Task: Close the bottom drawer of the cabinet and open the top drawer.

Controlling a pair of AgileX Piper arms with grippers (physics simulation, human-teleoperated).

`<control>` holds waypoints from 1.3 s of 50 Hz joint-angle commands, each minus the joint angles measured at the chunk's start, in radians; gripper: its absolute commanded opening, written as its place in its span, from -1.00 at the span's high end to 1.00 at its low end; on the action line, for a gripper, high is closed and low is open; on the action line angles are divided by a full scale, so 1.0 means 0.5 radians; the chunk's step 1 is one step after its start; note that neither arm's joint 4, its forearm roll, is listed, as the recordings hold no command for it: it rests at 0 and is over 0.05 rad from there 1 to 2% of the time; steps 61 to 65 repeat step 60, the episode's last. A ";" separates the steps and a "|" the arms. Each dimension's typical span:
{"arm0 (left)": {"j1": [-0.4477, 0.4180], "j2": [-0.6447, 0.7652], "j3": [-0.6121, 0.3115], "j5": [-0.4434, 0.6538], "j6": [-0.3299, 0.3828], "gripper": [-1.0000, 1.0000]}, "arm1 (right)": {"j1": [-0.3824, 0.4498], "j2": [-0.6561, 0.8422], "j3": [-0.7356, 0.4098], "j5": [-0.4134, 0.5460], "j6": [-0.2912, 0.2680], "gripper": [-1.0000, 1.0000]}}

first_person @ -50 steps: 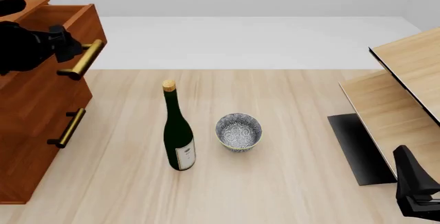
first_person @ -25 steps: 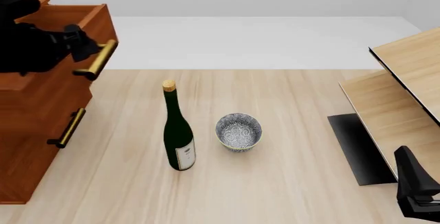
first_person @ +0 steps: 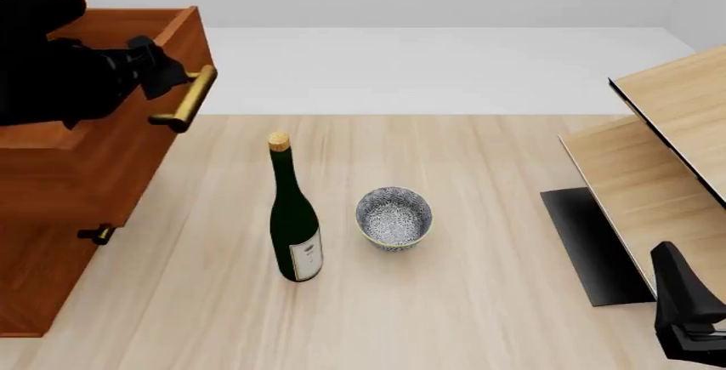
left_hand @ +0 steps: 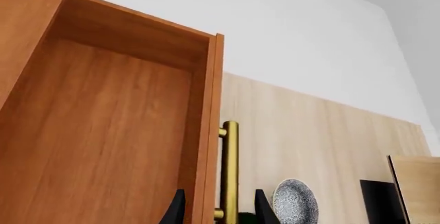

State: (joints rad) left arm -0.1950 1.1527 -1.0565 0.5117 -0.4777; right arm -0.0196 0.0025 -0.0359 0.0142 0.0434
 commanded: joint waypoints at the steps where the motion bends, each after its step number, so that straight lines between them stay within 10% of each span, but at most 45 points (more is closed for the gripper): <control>1: -0.094 0.020 0.072 -0.048 -0.034 -1.00 | -0.005 0.001 0.001 -0.003 0.001 -1.00; 65: -0.430 0.026 0.059 -0.206 -0.291 -1.00 | -0.012 0.001 -0.004 0.004 0.009 -1.00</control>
